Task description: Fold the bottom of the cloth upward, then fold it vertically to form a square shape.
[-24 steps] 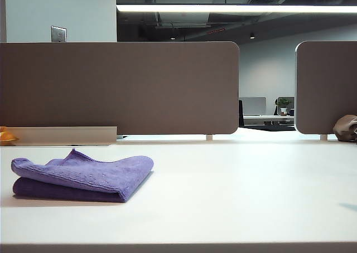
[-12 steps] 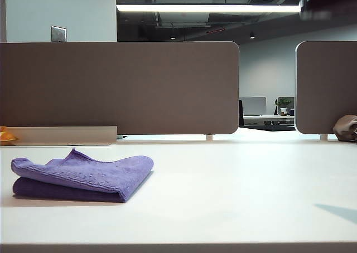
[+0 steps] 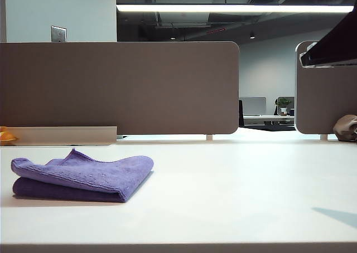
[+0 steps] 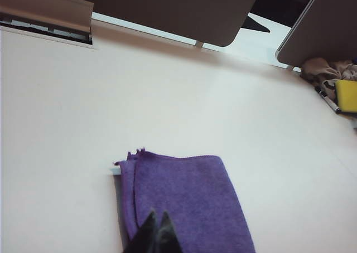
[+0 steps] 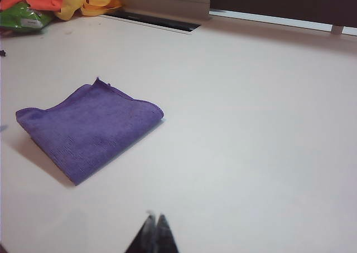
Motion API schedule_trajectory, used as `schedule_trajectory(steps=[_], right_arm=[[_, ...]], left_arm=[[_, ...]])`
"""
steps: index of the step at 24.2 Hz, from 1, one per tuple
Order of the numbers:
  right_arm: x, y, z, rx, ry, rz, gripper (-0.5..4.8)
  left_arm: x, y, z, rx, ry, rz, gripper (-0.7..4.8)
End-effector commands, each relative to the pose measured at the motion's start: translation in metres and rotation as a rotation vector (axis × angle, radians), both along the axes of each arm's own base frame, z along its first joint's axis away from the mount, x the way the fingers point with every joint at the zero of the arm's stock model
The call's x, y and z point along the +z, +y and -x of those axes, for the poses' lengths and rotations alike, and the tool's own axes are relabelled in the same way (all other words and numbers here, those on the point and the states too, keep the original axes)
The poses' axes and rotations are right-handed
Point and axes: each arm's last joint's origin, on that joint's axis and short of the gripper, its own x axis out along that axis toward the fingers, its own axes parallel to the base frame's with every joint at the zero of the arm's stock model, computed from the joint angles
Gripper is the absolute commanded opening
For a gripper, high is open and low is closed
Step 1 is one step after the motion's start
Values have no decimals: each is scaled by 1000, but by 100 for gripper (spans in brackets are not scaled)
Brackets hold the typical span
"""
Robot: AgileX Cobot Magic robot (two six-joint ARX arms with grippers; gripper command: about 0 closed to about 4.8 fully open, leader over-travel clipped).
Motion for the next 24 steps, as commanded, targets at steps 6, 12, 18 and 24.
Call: schedule_trajectory(steps=[6,12,18,24], right_arm=[[-41,-3,1,-48,78,88,-5],[-56,-5,3,-69,100,119,-5],[-61,-6,4,-63,119,135,-5],[-73,-8,6,-60,168,183,-5]], left_arm=[[-39,3,-12,73,6,-25,-6],[-49,6,-15,138,-17,-108,-6],[-61,7,-16,178,9,-133,-6],[-64,8,-16,196,42,-156,-5]])
